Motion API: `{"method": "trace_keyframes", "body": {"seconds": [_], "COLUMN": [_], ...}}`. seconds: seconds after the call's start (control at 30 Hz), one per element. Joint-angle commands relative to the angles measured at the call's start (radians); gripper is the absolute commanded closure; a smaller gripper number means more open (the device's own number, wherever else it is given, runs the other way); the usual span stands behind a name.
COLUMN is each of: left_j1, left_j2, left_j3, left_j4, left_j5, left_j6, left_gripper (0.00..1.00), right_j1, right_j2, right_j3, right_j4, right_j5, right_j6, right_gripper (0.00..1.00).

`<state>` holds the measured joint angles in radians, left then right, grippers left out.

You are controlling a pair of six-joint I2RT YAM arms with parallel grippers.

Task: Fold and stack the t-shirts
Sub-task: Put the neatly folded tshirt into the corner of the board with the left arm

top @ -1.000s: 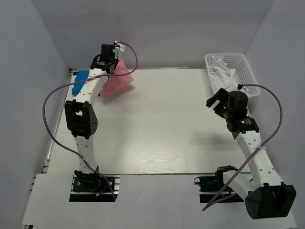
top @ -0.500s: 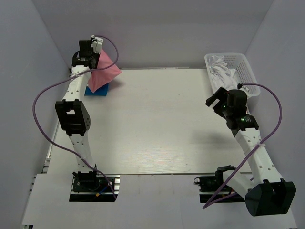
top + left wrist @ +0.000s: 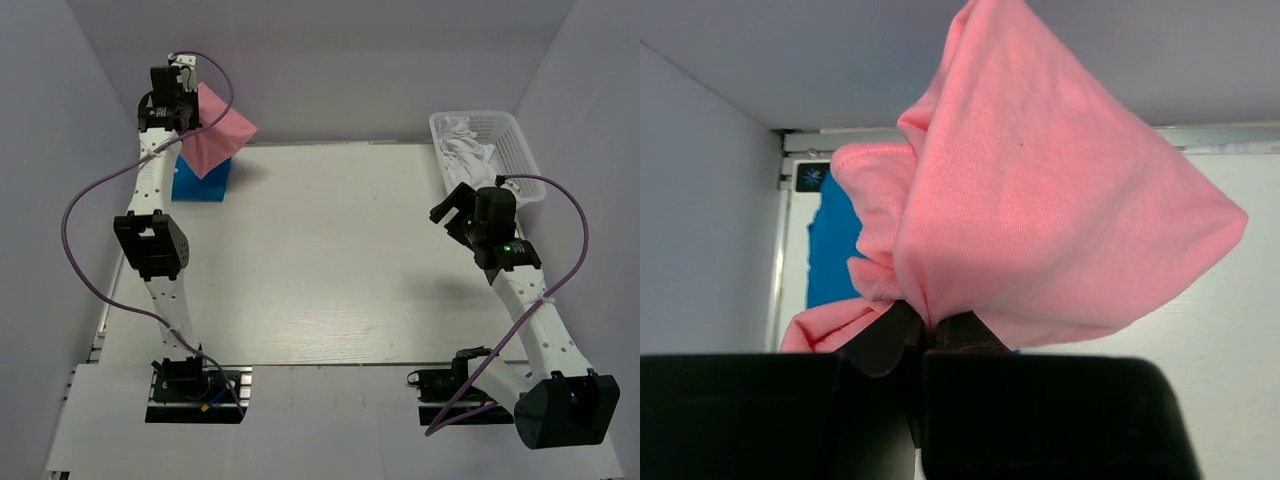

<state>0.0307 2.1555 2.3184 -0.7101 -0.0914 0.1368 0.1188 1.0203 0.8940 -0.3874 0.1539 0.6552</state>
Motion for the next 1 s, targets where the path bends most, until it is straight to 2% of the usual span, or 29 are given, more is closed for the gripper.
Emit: {"method": "trace_keyframes", "body": {"seconds": [0.0, 0.33, 0.43, 0.53, 0.77, 0.97], "left_j1": [-0.002, 0.017, 0.028, 0.048, 0.101, 0.150], "left_j2": [0.023, 0.041, 0.090, 0.122, 0.098, 0.130], "left_j3": [0.070, 0.000, 0.013, 0.032, -0.068, -0.047], "left_j4": [-0.054, -0.043, -0.072, -0.094, -0.045, -0.045], "left_j5": [0.045, 0.055, 0.055, 0.055, 0.038, 0.038], "left_j6": [-0.113, -0.250, -0.299, -0.310, -0.319, -0.309], "left_gripper": [1.00, 1.00, 1.00, 1.00, 1.00, 1.00], "right_j1": [-0.004, -0.004, -0.001, -0.004, -0.001, -0.002], "right_j2": [0.000, 0.009, 0.026, 0.038, 0.060, 0.077], "right_j3": [0.037, 0.049, 0.062, 0.068, 0.077, 0.091], "right_j4": [0.036, 0.035, 0.030, 0.035, 0.035, 0.030], "right_j5": [0.001, 0.015, 0.004, -0.007, -0.011, -0.025], "right_j6": [0.001, -0.008, -0.006, 0.000, -0.003, -0.003], "right_gripper": [0.10, 0.10, 0.10, 0.10, 0.10, 0.10]}}
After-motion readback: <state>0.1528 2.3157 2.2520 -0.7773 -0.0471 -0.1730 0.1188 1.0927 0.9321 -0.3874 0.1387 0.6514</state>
